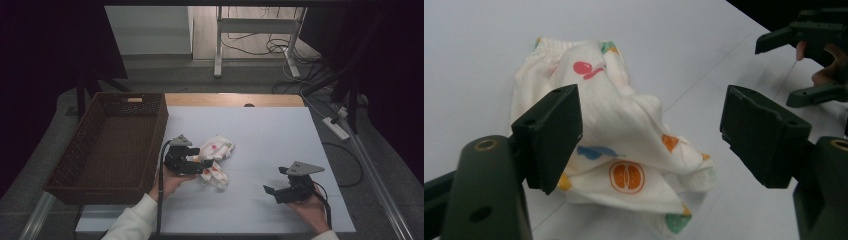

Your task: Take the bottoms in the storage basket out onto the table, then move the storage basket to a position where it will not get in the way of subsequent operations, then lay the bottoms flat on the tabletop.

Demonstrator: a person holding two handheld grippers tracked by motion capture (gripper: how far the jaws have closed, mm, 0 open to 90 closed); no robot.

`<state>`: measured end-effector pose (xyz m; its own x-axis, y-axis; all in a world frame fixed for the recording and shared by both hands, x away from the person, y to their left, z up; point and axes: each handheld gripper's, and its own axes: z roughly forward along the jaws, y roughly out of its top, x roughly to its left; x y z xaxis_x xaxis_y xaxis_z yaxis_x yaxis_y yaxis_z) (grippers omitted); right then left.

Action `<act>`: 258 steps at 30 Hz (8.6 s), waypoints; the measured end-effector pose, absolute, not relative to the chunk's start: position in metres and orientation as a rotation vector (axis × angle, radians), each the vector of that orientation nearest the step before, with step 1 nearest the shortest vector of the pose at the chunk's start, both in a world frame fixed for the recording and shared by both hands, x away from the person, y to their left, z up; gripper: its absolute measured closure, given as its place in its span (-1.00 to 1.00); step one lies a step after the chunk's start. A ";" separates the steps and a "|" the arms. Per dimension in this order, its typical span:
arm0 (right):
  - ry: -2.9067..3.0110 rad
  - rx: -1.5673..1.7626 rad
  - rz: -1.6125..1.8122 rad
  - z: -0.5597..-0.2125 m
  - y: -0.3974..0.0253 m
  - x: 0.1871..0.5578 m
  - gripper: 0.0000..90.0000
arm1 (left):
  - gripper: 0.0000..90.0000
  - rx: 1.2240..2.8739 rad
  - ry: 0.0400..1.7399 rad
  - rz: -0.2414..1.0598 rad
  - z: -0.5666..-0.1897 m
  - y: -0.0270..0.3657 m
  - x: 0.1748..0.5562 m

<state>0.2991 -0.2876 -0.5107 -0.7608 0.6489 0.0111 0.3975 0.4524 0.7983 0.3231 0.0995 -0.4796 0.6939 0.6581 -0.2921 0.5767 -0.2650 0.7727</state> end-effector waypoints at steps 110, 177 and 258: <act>2.707 0.637 1.210 -0.523 -0.152 0.333 0.85 | -0.54 1.947 1.039 0.107 -0.488 0.118 0.324; 2.700 0.732 1.146 -0.508 -0.234 0.274 0.84 | -0.54 1.960 1.038 0.093 -0.490 0.114 0.322; 2.673 0.619 1.192 -0.503 -0.175 0.274 0.95 | -0.55 1.959 1.036 0.103 -0.487 0.115 0.322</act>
<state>0.2743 -0.1746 -0.5026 -0.9036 0.4273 0.0298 0.3078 0.5993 0.7390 0.3217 0.1150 -0.4868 0.6471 0.6981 -0.3064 0.6238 -0.2538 0.7392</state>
